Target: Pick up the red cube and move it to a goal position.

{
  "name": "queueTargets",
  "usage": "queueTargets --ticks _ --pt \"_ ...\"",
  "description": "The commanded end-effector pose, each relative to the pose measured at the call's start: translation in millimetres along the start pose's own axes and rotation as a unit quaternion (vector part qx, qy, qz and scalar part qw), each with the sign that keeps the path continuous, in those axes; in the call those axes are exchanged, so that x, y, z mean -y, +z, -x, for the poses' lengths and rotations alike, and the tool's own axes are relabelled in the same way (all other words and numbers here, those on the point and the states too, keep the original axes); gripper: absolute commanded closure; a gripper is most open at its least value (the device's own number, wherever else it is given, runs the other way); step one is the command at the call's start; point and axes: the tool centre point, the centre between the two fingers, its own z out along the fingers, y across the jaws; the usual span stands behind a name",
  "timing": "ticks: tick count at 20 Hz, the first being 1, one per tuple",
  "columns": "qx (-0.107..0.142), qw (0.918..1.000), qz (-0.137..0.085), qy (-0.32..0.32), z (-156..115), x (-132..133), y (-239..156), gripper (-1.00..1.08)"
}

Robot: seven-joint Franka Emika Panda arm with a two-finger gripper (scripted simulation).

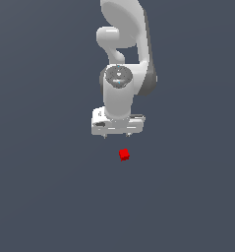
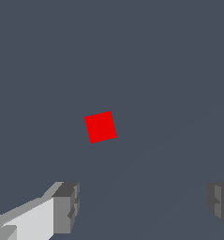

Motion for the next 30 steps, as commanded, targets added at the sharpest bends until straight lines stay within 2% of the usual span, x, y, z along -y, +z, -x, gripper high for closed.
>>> queueTargets --ticks 1,8,22,30 --pt "0.000 1.0000 0.000 0.000 0.0 0.0 0.0 -0.92" --pt "-0.003 0.9999 -0.001 -0.013 -3.7 3.6 14.7 -0.92" --pt "-0.022 0.9952 -0.004 -0.095 -28.6 28.8 106.4 -0.92" --pt "-0.027 0.9929 -0.005 -0.116 -36.1 35.8 128.7 -0.92"
